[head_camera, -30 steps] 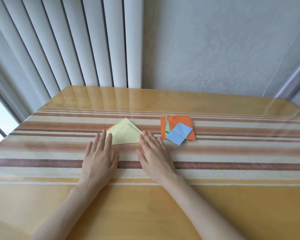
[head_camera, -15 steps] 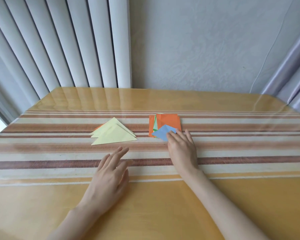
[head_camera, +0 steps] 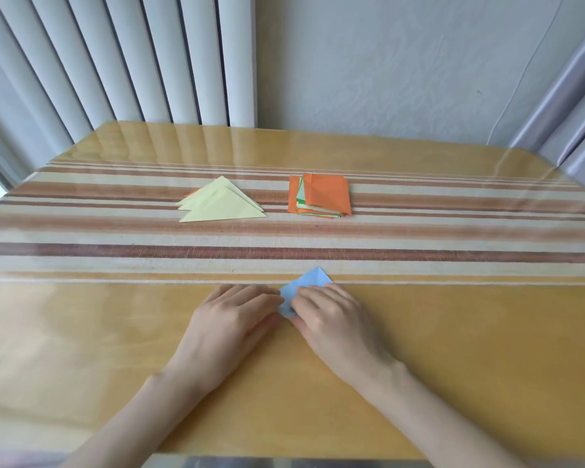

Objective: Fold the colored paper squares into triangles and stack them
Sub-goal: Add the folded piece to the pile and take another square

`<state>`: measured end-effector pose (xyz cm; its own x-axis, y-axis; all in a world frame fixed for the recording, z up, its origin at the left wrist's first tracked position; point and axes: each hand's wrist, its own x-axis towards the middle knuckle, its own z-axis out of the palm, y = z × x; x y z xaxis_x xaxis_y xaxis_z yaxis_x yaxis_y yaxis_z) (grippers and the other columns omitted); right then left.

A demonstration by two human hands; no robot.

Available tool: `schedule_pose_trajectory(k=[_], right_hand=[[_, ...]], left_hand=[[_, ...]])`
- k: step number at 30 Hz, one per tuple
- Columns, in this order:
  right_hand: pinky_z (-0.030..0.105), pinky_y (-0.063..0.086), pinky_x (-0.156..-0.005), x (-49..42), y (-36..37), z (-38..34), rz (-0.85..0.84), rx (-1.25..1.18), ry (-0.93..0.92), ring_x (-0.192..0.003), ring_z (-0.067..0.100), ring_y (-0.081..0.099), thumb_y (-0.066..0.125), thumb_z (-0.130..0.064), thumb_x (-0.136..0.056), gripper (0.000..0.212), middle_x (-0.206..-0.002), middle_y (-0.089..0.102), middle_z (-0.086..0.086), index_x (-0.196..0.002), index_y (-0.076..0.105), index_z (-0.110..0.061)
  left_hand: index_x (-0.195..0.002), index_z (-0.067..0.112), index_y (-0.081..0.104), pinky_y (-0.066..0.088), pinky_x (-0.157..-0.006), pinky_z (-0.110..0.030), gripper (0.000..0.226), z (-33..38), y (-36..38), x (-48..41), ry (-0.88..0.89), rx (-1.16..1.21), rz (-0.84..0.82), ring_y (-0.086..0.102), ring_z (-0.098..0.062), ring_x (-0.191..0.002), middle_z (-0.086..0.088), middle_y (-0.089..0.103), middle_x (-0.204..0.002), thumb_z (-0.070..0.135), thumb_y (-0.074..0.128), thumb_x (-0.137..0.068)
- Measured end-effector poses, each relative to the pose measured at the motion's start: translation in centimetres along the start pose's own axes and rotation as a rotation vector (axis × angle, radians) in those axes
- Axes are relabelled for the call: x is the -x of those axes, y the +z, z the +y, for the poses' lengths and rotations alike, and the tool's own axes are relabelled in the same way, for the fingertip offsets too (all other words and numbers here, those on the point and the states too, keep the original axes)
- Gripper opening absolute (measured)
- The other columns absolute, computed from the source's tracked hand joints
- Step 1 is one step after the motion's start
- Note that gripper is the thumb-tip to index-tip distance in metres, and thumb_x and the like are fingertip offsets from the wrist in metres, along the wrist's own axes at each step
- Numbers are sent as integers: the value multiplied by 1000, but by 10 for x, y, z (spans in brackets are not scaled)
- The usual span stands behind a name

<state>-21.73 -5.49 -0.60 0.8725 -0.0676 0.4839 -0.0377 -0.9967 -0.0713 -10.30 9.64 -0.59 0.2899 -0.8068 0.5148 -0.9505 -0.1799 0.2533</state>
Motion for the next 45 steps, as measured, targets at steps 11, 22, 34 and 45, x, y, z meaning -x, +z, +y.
schedule_pose_trajectory(k=[11,22,34,45], right_hand=[[13,25,-105,14,-9,46,-149,-367,206,-121,6,42,64,-45,-84,51,-127,56,-8,-126,61,-16],[33,47,-61,11,-4,13,2,79,-124,-73,24,59,74,3,-70,17,-82,63,2,-75,64,-10],[13,39,-80,11,-8,24,-114,-551,165,-89,8,54,60,-33,-89,25,-94,61,-7,-88,73,-11],[29,34,-78,-11,5,16,-114,-357,304,-87,21,44,66,-35,-85,25,-84,52,-2,-79,59,-11]], left_hand=[[-93,23,68,54,-69,-30,27,-4,-2,8,-57,77,-68,67,-15,-83,15,68,-99,33,43,-94],[-101,18,73,42,-98,-41,29,-5,-6,7,13,-134,-62,61,-20,-112,5,70,-111,31,51,-88],[-96,20,75,54,-84,-39,36,-15,-10,18,-257,206,-59,63,-9,-96,13,68,-113,39,45,-90],[-97,18,73,48,-74,-29,30,-1,-16,23,-40,78,-113,62,-12,-84,11,66,-100,30,46,-93]])
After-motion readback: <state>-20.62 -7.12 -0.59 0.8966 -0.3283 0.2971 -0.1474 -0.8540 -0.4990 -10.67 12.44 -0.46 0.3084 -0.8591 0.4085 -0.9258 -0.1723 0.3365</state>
